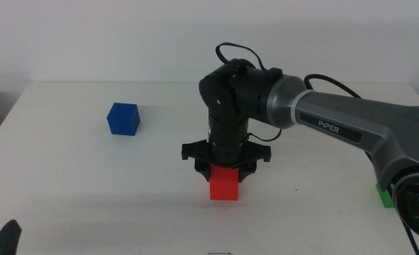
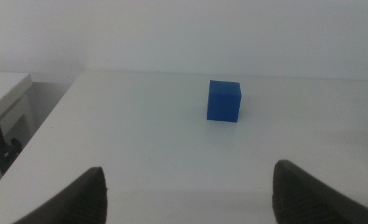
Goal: Stack red cubes first, then green, then blue cubes in a specific spot.
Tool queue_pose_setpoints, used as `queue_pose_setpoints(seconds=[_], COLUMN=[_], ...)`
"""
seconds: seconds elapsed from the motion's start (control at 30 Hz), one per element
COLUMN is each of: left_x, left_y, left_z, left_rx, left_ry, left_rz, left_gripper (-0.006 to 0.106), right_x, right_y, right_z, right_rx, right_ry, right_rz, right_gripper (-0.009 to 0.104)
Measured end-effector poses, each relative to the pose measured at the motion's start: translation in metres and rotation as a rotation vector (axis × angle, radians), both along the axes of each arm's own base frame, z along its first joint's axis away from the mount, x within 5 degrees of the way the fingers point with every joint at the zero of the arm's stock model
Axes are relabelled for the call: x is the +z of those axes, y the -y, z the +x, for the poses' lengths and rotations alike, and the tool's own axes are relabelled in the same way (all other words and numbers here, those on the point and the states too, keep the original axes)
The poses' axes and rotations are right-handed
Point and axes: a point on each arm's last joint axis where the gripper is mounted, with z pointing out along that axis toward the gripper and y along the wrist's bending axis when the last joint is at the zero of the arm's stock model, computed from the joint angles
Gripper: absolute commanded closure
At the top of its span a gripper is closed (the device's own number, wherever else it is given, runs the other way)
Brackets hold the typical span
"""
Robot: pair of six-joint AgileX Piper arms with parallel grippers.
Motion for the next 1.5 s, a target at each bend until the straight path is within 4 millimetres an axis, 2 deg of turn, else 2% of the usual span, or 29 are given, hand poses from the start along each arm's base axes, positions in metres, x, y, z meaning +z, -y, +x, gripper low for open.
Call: queue_pose_setpoints(seconds=[0.2, 0.4, 0.53, 0.63, 0.73, 0.8, 1.0, 1.13, 1.2, 1.27, 1.4, 1.5], left_x=[0.0, 0.0, 0.0, 0.0, 0.0, 0.0, 0.0, 0.0, 0.0, 0.0, 0.0, 0.0], left_y=[0.0, 0.0, 0.0, 0.0, 0.0, 0.0, 0.0, 0.0, 0.0, 0.0, 0.0, 0.0], left_z=[0.0, 0.0, 0.0, 0.0, 0.0, 0.0, 0.0, 0.0, 0.0, 0.0, 0.0, 0.0], left_rx=[0.0, 0.0, 0.0, 0.0, 0.0, 0.0, 0.0, 0.0, 0.0, 0.0, 0.0, 0.0], left_ry=[0.0, 0.0, 0.0, 0.0, 0.0, 0.0, 0.0, 0.0, 0.0, 0.0, 0.0, 0.0], left_rz=[0.0, 0.0, 0.0, 0.0, 0.0, 0.0, 0.0, 0.0, 0.0, 0.0, 0.0, 0.0], left_gripper=[0.012, 0.012, 0.012, 0.012, 0.012, 0.012, 0.012, 0.012, 0.012, 0.012, 0.012, 0.012], right_x=[0.0, 0.006, 0.034, 0.073, 0.121, 0.149, 0.209, 0.238, 0.244, 0.24, 0.21, 0.183], right_y=[0.0, 0.0, 0.007, 0.022, 0.052, 0.08, 0.158, 0.205, 0.23, 0.251, 0.287, 0.296], right_z=[0.0, 0.0, 0.0, 0.001, -0.001, 0.0, -0.004, -0.015, -0.024, -0.034, -0.062, -0.079], right_rx=[0.0, 0.023, 0.032, 0.051, 0.053, 0.029, 0.007, -0.022, -0.038, -0.059, -0.134, -0.149], right_ry=[0.002, 0.015, 0.064, 0.138, 0.227, 0.286, 0.414, 0.47, 0.482, 0.466, 0.353, 0.255], right_rz=[0.002, 0.008, 0.036, 0.053, 0.051, 0.041, 0.026, 0.047, 0.03, -0.001, -0.043, -0.062], right_gripper=[0.029, 0.028, 0.028, 0.028, 0.028, 0.028, 0.028, 0.028, 0.028, 0.028, 0.028, 0.028])
